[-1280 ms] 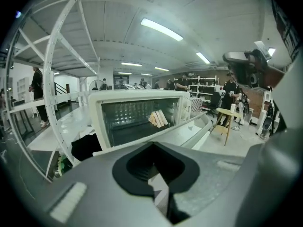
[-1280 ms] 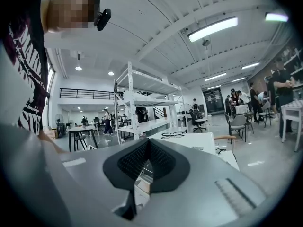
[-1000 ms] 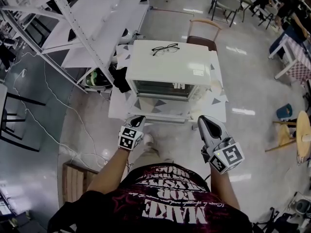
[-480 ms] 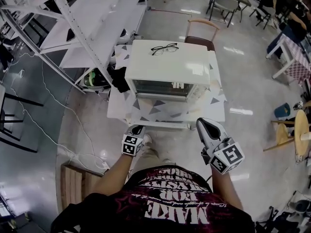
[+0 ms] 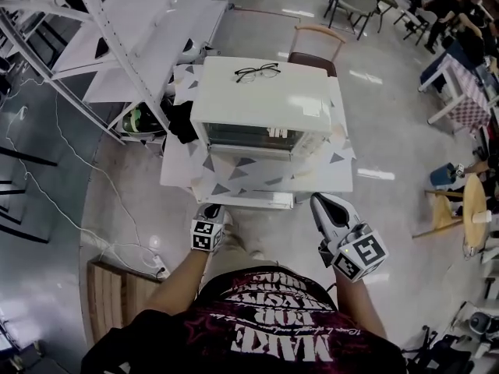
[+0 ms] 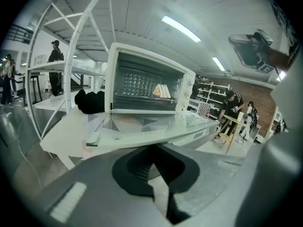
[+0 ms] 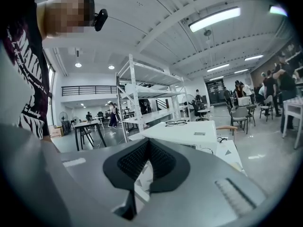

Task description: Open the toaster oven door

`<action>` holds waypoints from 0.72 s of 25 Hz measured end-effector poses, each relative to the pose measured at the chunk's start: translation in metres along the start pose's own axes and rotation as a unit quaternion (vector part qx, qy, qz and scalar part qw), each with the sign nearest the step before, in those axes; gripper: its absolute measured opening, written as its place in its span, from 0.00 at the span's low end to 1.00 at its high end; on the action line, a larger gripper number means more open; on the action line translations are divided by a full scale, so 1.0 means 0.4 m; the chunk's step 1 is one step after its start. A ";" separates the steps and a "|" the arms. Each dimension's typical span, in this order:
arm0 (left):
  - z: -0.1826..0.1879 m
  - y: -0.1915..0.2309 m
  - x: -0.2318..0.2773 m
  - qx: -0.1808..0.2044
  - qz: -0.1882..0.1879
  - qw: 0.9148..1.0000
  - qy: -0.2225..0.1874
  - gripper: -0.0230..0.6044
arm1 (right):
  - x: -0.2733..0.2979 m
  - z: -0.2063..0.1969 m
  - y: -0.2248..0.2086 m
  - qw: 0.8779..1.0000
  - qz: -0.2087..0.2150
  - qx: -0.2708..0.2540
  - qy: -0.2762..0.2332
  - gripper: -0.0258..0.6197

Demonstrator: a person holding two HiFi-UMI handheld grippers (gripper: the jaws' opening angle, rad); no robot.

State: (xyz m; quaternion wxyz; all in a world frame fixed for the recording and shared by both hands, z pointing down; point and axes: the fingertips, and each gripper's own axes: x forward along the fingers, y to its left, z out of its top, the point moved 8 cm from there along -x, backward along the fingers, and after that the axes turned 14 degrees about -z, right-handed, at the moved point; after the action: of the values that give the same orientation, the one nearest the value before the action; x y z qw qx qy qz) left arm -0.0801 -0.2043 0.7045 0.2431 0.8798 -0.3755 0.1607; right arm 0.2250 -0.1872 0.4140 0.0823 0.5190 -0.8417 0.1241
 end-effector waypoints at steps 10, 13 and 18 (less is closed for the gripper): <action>-0.052 0.014 0.024 -0.014 0.010 1.000 -0.021 0.04 | -0.007 -0.033 0.009 1.000 0.001 -0.004 0.028 0.08; -0.054 0.010 0.027 -0.024 0.006 0.999 -0.022 0.06 | -0.013 -0.032 0.013 1.000 0.001 -0.007 0.028 0.08; -0.051 -0.004 0.028 -0.020 0.000 1.000 -0.015 0.13 | -0.030 -0.030 0.020 1.000 0.003 -0.009 0.023 0.08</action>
State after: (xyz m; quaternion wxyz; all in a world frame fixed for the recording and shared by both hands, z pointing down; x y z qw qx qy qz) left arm -0.0733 -0.1986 0.7264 0.2552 0.8771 -0.3822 0.1396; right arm 0.2232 -0.1700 0.4211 0.1056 0.5127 -0.8423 0.1284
